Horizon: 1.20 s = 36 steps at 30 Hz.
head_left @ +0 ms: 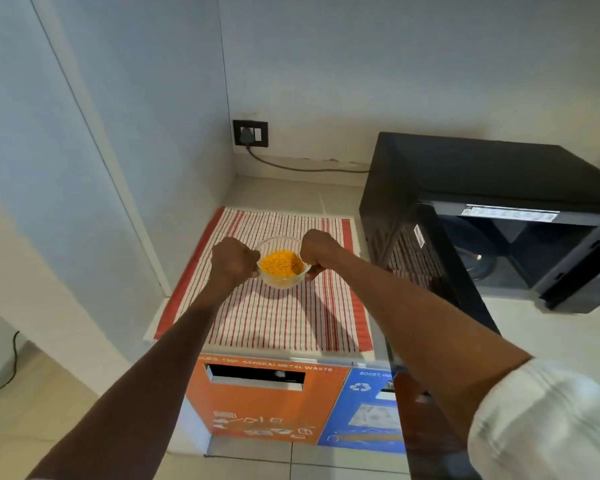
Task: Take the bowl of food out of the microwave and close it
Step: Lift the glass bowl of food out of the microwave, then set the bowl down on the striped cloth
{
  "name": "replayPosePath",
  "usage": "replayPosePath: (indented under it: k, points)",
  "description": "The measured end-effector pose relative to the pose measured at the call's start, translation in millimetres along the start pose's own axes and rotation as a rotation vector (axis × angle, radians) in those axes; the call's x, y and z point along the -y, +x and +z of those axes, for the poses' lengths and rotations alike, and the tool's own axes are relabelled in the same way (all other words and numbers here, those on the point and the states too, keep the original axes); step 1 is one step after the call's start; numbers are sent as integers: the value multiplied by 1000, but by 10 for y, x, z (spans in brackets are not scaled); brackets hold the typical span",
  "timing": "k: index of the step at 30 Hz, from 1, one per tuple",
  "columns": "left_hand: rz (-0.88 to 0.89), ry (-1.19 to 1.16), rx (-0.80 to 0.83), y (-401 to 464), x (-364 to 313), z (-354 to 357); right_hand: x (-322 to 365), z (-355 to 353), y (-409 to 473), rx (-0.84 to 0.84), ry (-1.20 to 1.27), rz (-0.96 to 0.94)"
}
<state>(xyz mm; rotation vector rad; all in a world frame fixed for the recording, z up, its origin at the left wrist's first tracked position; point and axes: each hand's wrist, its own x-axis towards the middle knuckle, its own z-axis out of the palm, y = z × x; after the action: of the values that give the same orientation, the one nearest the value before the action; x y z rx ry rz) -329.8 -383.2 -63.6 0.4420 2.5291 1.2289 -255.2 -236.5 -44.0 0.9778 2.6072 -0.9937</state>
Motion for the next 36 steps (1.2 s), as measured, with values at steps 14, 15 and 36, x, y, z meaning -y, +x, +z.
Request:
replayPosePath:
  k: [14, 15, 36]
  points:
    - [-88, 15, 58, 407, 671, 442, -328, 522, 394, -71, -66, 34]
    - [-103, 12, 60, 443, 701, 467, -339, 549, 405, -82, -75, 32]
    - [208, 19, -148, 151, 845, 423, -251, 407, 160, -21, -333, -53]
